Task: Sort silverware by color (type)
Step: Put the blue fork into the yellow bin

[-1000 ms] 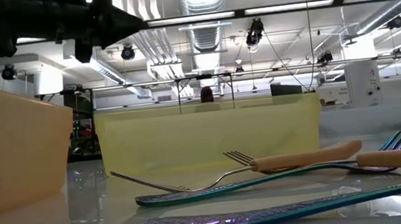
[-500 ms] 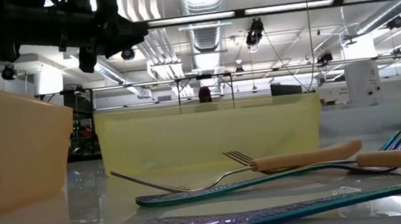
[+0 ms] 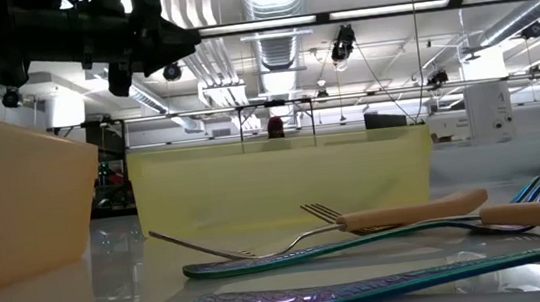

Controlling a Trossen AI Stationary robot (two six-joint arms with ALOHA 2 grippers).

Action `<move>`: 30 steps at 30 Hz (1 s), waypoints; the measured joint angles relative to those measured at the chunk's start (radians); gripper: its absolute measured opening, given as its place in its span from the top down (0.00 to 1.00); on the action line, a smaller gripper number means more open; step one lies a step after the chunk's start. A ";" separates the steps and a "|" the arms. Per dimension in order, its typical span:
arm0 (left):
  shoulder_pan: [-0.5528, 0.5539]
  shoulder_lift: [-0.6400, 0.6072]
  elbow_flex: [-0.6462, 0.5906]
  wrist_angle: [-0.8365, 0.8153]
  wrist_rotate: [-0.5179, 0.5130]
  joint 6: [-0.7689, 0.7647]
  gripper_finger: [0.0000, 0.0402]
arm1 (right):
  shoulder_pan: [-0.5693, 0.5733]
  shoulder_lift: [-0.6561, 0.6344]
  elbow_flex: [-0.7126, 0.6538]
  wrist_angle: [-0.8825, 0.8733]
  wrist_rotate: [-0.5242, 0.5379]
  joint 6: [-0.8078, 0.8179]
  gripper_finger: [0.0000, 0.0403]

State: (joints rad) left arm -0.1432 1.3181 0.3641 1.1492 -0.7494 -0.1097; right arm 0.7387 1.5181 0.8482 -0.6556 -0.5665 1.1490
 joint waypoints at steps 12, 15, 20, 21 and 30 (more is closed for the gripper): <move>0.000 0.000 0.000 0.000 0.000 0.000 0.81 | -0.059 0.000 0.000 -0.204 0.233 -0.415 0.97; 0.000 0.000 0.000 -0.001 0.000 0.000 0.81 | -0.058 0.000 0.002 -0.196 0.294 -0.535 0.97; 0.000 0.000 0.000 -0.001 0.000 0.015 0.81 | -0.064 0.000 0.002 -0.201 0.300 -0.528 0.97; 0.000 0.000 0.000 -0.001 0.000 0.017 0.81 | -0.063 0.000 0.002 -0.201 0.299 -0.517 0.96; 0.000 0.000 0.000 -0.001 0.000 0.018 0.81 | -0.063 0.000 0.002 -0.203 0.298 -0.496 0.83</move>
State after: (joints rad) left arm -0.1432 1.3182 0.3641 1.1479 -0.7490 -0.0915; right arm 0.6754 1.5185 0.8497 -0.8581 -0.2684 0.6525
